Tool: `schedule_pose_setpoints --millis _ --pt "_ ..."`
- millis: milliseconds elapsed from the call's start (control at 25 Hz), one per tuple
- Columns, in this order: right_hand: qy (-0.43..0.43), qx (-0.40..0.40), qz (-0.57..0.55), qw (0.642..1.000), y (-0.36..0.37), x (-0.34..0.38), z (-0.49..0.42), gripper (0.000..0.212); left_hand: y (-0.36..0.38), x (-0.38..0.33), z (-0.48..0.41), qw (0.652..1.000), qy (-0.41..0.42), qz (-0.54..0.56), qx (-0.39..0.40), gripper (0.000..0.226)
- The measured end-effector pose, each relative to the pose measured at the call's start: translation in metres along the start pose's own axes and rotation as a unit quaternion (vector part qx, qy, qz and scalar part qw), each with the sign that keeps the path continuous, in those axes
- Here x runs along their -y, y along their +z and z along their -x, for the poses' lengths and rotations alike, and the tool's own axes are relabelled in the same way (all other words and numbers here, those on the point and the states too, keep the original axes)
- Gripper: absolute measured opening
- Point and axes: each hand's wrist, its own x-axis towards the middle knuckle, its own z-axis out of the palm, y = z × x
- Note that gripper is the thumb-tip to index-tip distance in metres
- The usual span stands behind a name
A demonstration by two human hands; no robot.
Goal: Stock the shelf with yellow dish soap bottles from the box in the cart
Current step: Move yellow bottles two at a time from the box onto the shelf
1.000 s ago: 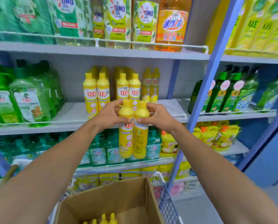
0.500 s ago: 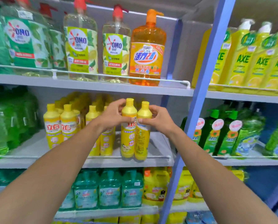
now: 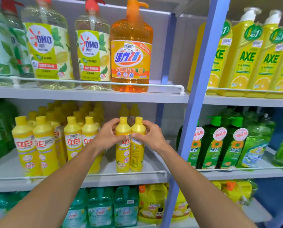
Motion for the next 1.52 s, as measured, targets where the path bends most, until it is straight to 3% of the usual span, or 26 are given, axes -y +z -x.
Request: schedule_pose_setpoints --millis 120,240,360,440,600,840,1040,1320,1520 --pt "0.018 0.012 -0.031 0.999 0.005 -0.009 -0.001 0.060 0.001 0.012 0.000 0.999 -0.020 0.036 -0.032 0.062" --pt "0.041 -0.046 -0.034 0.998 0.013 -0.014 0.009 0.079 0.010 0.032 0.010 0.994 -0.027 0.053 -0.090 0.062" --pt "0.048 -0.097 -0.019 0.994 0.022 -0.018 0.016 0.073 0.023 0.056 0.025 0.993 -0.028 0.031 -0.106 0.054" --pt "0.055 -0.069 -0.040 0.995 0.016 -0.023 0.012 0.063 0.019 0.063 0.024 0.995 -0.028 0.034 -0.093 0.050" --pt "0.050 0.067 -0.103 0.991 -0.003 -0.027 0.007 0.053 0.006 0.065 0.020 0.998 -0.029 0.039 -0.027 0.052" --pt "0.053 -0.025 -0.043 0.997 0.019 -0.025 0.014 0.063 0.012 0.066 0.021 0.997 -0.037 0.030 -0.059 0.053" --pt "0.066 0.066 -0.066 0.993 -0.004 -0.031 0.008 0.050 0.015 0.068 0.024 0.997 -0.039 0.017 -0.071 0.046" --pt "0.065 0.000 -0.002 0.998 0.010 -0.030 0.009 0.063 0.016 0.067 0.024 0.996 -0.048 0.022 -0.075 0.046" --pt "0.073 0.065 -0.022 0.995 -0.002 -0.031 0.009 0.055 0.017 0.065 0.025 0.996 -0.056 0.012 -0.072 0.047"
